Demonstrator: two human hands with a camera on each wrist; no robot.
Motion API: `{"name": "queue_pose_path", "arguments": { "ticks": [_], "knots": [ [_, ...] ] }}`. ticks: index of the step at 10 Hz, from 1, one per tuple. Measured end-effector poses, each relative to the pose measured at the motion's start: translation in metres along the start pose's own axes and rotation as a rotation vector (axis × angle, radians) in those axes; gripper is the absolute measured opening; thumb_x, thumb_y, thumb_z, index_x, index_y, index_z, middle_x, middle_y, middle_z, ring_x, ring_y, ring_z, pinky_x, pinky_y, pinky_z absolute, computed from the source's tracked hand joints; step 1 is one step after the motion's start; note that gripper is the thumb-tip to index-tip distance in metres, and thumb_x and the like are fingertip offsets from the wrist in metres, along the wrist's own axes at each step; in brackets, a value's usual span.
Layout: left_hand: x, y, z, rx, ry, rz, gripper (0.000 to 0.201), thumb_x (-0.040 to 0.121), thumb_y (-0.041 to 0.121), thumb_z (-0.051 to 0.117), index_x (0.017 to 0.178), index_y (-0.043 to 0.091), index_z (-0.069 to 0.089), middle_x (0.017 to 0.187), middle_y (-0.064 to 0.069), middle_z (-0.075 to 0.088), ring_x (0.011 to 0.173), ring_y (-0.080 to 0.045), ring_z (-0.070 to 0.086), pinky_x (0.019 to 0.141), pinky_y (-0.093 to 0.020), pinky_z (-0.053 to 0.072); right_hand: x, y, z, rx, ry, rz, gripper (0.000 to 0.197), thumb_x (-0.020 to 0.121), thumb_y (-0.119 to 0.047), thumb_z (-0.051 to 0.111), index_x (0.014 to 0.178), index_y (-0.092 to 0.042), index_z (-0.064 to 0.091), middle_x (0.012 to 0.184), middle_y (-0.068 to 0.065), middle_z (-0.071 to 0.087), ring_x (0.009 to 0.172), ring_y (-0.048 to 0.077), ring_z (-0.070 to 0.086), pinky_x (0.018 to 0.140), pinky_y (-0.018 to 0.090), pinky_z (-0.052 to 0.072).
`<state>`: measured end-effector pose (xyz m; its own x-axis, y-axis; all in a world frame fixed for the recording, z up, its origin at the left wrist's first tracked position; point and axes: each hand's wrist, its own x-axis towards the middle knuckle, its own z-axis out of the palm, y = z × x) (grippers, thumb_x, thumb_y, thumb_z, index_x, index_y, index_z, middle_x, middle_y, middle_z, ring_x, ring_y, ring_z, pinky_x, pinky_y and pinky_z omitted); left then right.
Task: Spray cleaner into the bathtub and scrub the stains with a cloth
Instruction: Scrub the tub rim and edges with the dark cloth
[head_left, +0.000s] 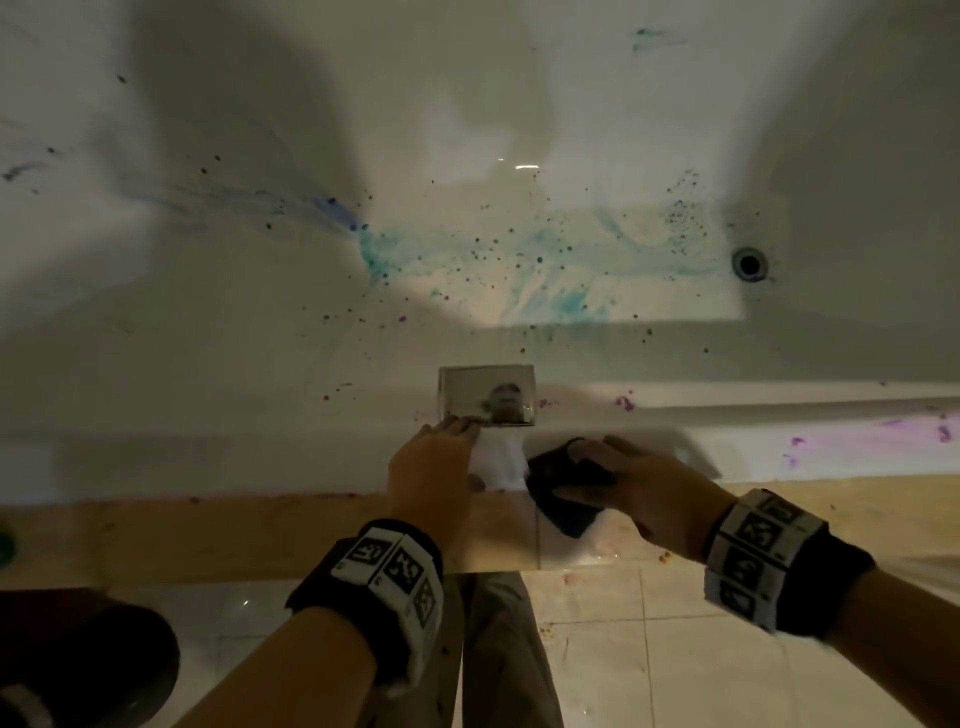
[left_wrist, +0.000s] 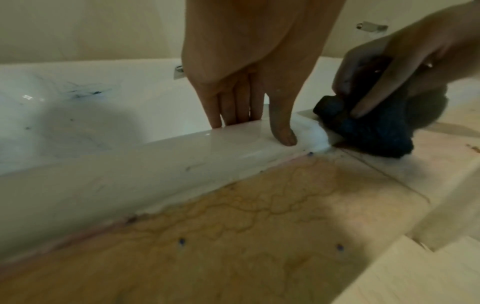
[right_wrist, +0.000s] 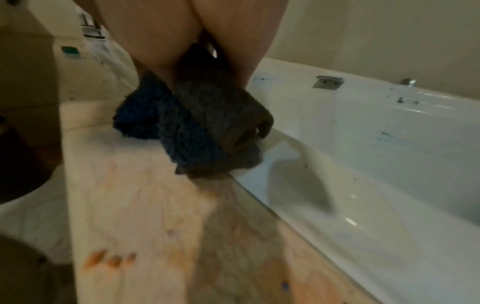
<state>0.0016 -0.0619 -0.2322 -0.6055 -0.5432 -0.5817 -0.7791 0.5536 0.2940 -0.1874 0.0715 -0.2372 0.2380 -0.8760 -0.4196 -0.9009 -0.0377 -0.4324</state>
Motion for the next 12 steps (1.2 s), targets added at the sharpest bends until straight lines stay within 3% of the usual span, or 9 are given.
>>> {"name": "queue_pose_path", "arguments": {
  "ticks": [1, 2, 3, 4, 5, 7, 9, 11, 12],
  "knots": [
    [-0.001, 0.003, -0.003, 0.046, -0.018, -0.001, 0.061, 0.092, 0.032, 0.054, 0.146, 0.021, 0.027, 0.152, 0.003, 0.027, 0.134, -0.016, 0.036, 0.106, -0.025, 0.031, 0.008, 0.004, -0.007, 0.047, 0.015, 0.107, 0.079, 0.059, -0.011, 0.085, 0.125, -0.033, 0.046, 0.120, 0.003, 0.057, 0.098, 0.022, 0.064, 0.077, 0.022, 0.054],
    [-0.001, 0.006, -0.003, 0.084, -0.034, -0.016, 0.060, 0.093, 0.032, 0.053, 0.145, 0.020, 0.028, 0.152, 0.002, 0.029, 0.133, -0.016, 0.038, 0.106, -0.025, 0.032, 0.026, 0.022, -0.023, 0.184, 0.091, 0.302, 0.042, 0.086, -0.016, 0.061, 0.127, -0.015, 0.052, 0.124, 0.011, 0.054, 0.113, 0.030, 0.051, 0.094, 0.037, 0.043],
    [0.003, 0.008, -0.006, 0.134, -0.043, -0.010, 0.052, 0.093, 0.031, 0.053, 0.140, 0.021, 0.037, 0.138, -0.001, 0.048, 0.120, -0.016, 0.050, 0.098, -0.025, 0.040, 0.031, 0.044, -0.050, 0.214, 0.308, 0.406, 0.023, 0.089, -0.021, 0.058, 0.105, -0.004, 0.057, 0.097, 0.013, 0.060, 0.090, 0.032, 0.058, 0.072, 0.035, 0.044],
    [0.003, 0.016, -0.010, 0.150, -0.007, 0.031, 0.039, 0.095, 0.030, 0.049, 0.132, 0.022, 0.047, 0.127, 0.002, 0.057, 0.114, -0.013, 0.055, 0.094, -0.022, 0.042, 0.008, 0.060, -0.074, 0.111, 0.543, 0.500, 0.033, 0.089, -0.015, 0.049, 0.119, -0.005, 0.061, 0.112, 0.025, 0.053, 0.087, 0.039, 0.058, 0.069, 0.031, 0.042],
    [0.001, 0.024, -0.006, 0.110, 0.031, 0.087, 0.041, 0.097, 0.028, 0.045, 0.137, 0.023, 0.041, 0.131, 0.003, 0.054, 0.116, -0.011, 0.053, 0.095, -0.017, 0.038, -0.036, 0.085, -0.074, 0.026, 0.683, 0.694, 0.047, 0.084, -0.027, 0.044, 0.123, -0.005, 0.057, 0.118, 0.029, 0.047, 0.089, 0.048, 0.057, 0.078, 0.046, 0.049],
    [0.003, 0.027, -0.005, 0.122, -0.021, 0.055, 0.044, 0.095, 0.023, 0.049, 0.139, 0.018, 0.041, 0.131, -0.003, 0.055, 0.118, -0.017, 0.054, 0.098, -0.024, 0.039, -0.104, 0.111, -0.035, 0.132, 0.349, 1.308, 0.060, 0.080, -0.002, 0.055, 0.138, -0.010, 0.040, 0.134, 0.028, 0.032, 0.114, 0.047, 0.040, 0.094, 0.048, 0.039],
    [0.009, 0.033, -0.004, 0.204, -0.038, 0.042, 0.046, 0.095, 0.024, 0.049, 0.140, 0.019, 0.039, 0.130, -0.003, 0.056, 0.118, -0.018, 0.054, 0.100, -0.026, 0.039, -0.049, 0.056, -0.002, 0.224, 0.394, 1.193, 0.057, 0.080, -0.015, 0.062, 0.135, -0.017, 0.046, 0.141, 0.021, 0.025, 0.105, 0.046, 0.048, 0.098, 0.044, 0.041],
    [0.012, 0.033, -0.005, 0.239, -0.038, 0.032, 0.043, 0.094, 0.026, 0.051, 0.136, 0.024, 0.043, 0.125, 0.001, 0.059, 0.112, -0.017, 0.057, 0.091, -0.023, 0.043, 0.036, -0.022, -0.006, 0.352, 0.304, 1.030, 0.059, 0.087, -0.014, 0.056, 0.141, -0.018, 0.032, 0.144, 0.015, 0.018, 0.125, 0.034, 0.036, 0.107, 0.035, 0.032],
    [0.013, 0.032, -0.006, 0.234, -0.043, 0.052, 0.051, 0.093, 0.030, 0.052, 0.141, 0.025, 0.036, 0.133, 0.000, 0.053, 0.118, -0.018, 0.053, 0.094, -0.024, 0.041, 0.061, -0.018, -0.019, 0.612, 0.461, 0.873, 0.044, 0.086, -0.010, 0.053, 0.130, -0.016, 0.053, 0.130, 0.014, 0.044, 0.115, 0.030, 0.050, 0.096, 0.023, 0.037]
  ]
}}
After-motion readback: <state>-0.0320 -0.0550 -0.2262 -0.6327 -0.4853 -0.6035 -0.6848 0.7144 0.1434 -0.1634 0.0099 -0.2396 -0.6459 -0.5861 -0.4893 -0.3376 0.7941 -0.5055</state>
